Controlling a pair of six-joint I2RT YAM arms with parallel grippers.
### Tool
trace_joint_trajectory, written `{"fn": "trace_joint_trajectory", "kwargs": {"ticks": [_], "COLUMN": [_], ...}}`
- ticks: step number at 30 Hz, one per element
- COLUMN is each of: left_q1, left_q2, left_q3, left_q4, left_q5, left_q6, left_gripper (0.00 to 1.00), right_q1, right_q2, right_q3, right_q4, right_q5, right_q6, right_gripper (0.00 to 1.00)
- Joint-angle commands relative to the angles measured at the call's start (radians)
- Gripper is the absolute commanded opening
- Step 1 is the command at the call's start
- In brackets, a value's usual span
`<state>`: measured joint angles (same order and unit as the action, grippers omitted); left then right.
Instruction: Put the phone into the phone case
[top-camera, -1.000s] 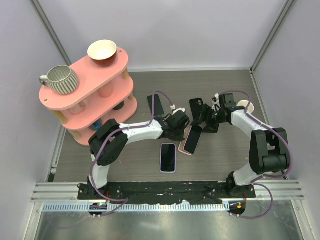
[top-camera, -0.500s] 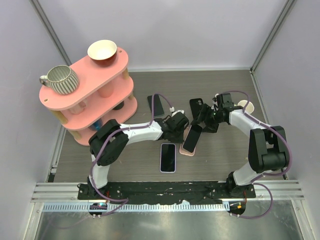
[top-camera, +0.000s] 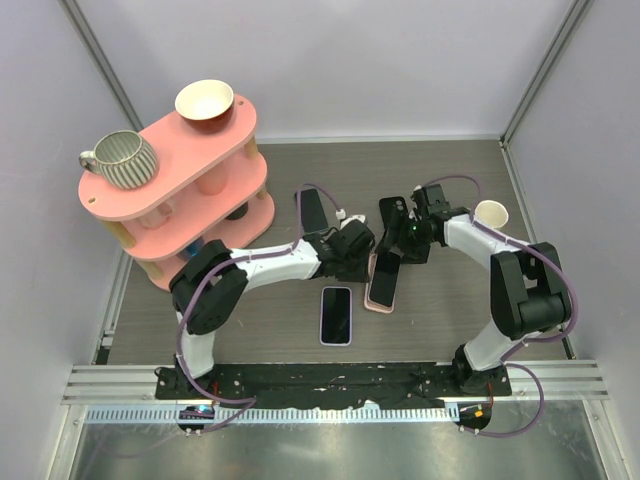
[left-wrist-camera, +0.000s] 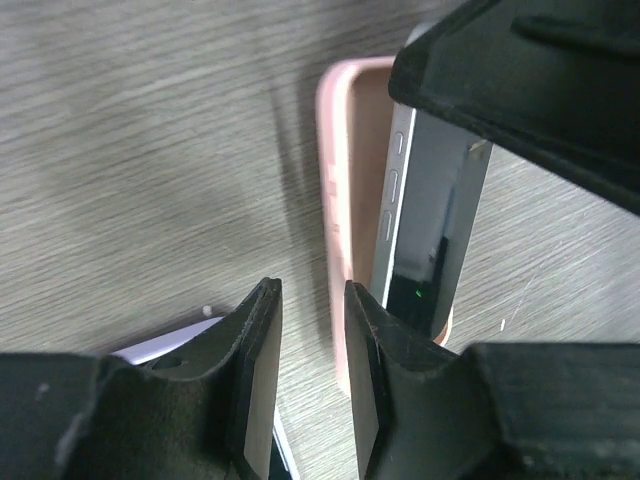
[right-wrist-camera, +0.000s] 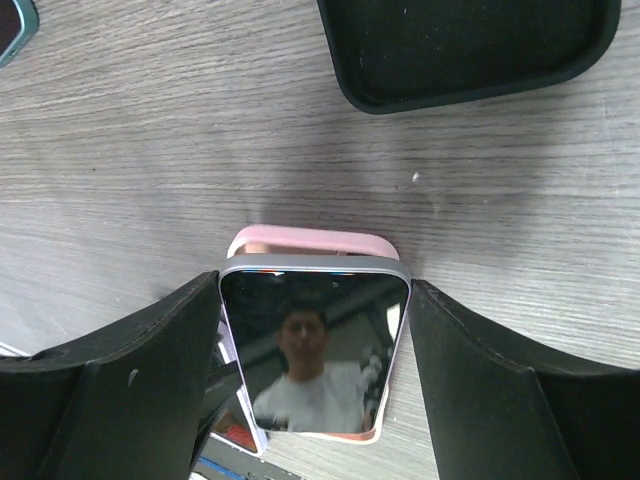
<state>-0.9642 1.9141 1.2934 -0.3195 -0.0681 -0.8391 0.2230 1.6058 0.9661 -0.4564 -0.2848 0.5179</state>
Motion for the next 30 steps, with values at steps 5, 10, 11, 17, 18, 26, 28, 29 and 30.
{"fn": "trace_joint_trajectory", "kwargs": {"ticks": [5, 10, 11, 17, 18, 26, 28, 29, 30], "left_q1": [0.053, 0.055, 0.055, 0.055, 0.055, 0.058, 0.059, 0.059, 0.059], "left_q2": [-0.127, -0.129, -0.128, -0.138, -0.139, -0.167, -0.173, -0.182, -0.188], "left_q3": [0.017, 0.007, 0.004, -0.025, -0.026, -0.048, -0.052, -0.062, -0.065], "left_q4": [-0.041, -0.044, -0.041, -0.026, -0.026, -0.023, -0.023, -0.021, -0.017], "left_q5": [-0.073, -0.064, -0.061, -0.058, -0.061, -0.058, -0.059, -0.056, -0.058], "left_q6": [0.001, 0.006, 0.005, 0.001, 0.003, 0.012, 0.012, 0.012, 0.012], "left_gripper": [0.37, 0.38, 0.38, 0.38, 0.38, 0.38, 0.38, 0.38, 0.38], "right_q1": [0.03, 0.033, 0.033, 0.058, 0.062, 0.107, 0.11, 0.11, 0.11], "right_q2": [0.032, 0.008, 0.0, -0.015, -0.018, -0.034, -0.03, -0.033, -0.035], "right_q3": [0.022, 0.028, 0.028, 0.029, 0.028, 0.02, 0.019, 0.017, 0.016], "right_q4": [0.009, 0.009, 0.007, 0.018, 0.022, 0.042, 0.038, 0.035, 0.032], "right_q5": [0.056, 0.055, 0.05, 0.03, 0.023, 0.045, 0.052, 0.055, 0.065], "right_q6": [-0.044, -0.036, -0.036, -0.045, -0.045, -0.047, -0.05, -0.048, -0.047], "right_gripper": [0.53, 0.62, 0.64, 0.72, 0.73, 0.87, 0.87, 0.88, 0.87]}}
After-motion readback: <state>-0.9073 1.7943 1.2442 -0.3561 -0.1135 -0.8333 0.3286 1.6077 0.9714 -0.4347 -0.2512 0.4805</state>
